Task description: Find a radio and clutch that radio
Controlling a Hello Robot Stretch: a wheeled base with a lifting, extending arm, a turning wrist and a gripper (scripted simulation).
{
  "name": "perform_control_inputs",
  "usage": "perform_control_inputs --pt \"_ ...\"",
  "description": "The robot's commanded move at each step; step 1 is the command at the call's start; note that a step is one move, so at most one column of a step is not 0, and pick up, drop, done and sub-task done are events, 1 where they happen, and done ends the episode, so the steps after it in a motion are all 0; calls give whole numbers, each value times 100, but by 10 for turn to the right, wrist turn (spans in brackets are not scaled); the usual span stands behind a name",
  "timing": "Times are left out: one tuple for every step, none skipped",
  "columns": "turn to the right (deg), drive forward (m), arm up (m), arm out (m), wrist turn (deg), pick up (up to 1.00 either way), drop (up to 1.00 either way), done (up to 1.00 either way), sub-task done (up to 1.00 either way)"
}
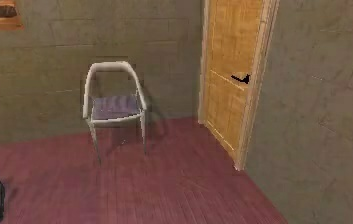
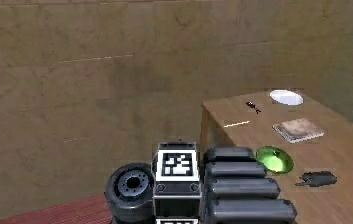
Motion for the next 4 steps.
perform_control_inputs --pt "-450 0 0 0 0 0 0 0 0" --pt "-150 0 0 0 0 0 0 0 0" --pt "0 5 0 0 0 0 0 0 0" --pt "450 0 0 0 0 0 0 0 0"
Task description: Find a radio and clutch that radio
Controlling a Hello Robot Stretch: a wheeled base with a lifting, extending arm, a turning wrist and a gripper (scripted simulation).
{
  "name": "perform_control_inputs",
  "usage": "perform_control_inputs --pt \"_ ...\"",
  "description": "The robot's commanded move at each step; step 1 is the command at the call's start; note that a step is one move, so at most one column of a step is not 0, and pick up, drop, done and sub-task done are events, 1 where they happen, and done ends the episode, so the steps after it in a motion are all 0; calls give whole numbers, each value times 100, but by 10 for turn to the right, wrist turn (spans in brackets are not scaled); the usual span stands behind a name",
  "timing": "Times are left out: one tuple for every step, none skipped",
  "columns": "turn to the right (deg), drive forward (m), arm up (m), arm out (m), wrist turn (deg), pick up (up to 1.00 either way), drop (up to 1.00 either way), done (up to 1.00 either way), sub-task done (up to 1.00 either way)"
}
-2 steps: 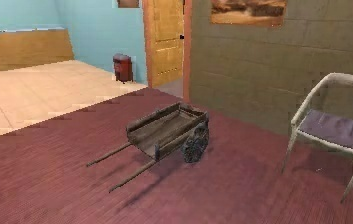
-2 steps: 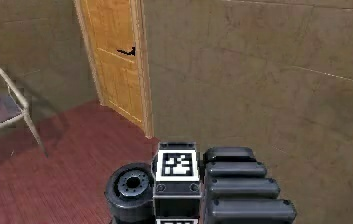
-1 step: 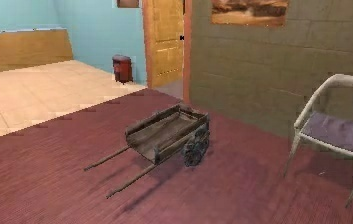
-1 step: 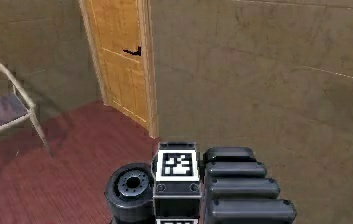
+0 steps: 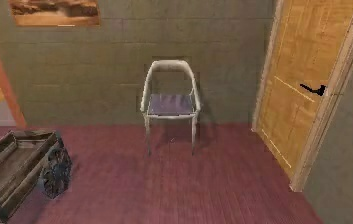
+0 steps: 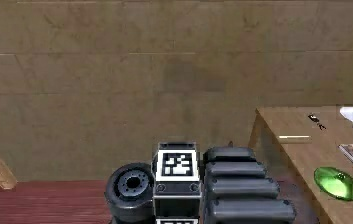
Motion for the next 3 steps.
perform_control_inputs --pt "450 0 0 0 0 0 0 0 0" --pt "150 0 0 0 0 0 0 0 0" --pt "0 0 0 46 0 0 0 0 0"
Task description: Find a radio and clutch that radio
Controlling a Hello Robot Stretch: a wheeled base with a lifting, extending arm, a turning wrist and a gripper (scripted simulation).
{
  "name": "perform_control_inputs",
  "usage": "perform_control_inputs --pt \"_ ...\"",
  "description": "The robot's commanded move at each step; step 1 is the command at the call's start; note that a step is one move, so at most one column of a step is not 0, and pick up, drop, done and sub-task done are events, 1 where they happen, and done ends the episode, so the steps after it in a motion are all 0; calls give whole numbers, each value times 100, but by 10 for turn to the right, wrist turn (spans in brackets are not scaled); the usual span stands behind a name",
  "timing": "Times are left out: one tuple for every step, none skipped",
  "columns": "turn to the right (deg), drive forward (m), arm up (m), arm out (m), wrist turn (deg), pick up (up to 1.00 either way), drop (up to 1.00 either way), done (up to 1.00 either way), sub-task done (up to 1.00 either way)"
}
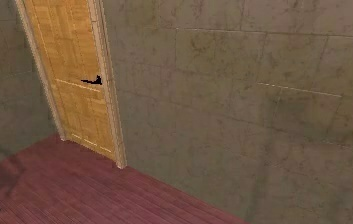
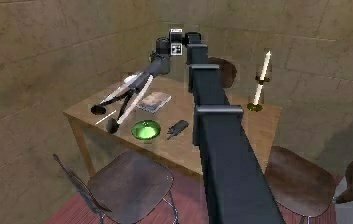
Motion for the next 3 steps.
perform_control_inputs --pt "0 0 0 0 450 0 0 0 0" --pt "0 0 0 0 450 0 0 0 0" --pt "0 0 0 0 360 0 0 0 0"
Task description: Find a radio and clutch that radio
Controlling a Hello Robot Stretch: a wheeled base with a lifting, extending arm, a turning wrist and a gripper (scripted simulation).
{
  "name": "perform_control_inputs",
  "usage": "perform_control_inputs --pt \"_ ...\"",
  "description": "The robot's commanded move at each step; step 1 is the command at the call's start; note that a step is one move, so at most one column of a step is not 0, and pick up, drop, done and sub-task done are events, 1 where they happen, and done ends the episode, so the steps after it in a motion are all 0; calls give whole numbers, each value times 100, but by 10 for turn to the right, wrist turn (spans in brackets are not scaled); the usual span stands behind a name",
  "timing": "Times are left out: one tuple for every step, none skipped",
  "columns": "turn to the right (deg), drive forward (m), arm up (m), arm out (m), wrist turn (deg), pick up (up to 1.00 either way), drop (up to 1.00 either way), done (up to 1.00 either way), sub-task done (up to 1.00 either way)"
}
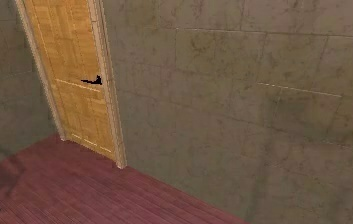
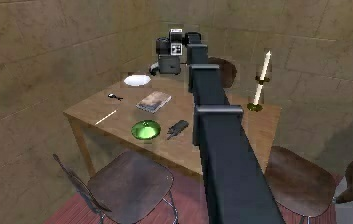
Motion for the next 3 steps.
perform_control_inputs --pt "0 0 -2 0 0 0 0 0 0" --pt "0 0 -32 0 0 0 0 0 0" --pt "0 0 0 0 0 100 0 0 0"
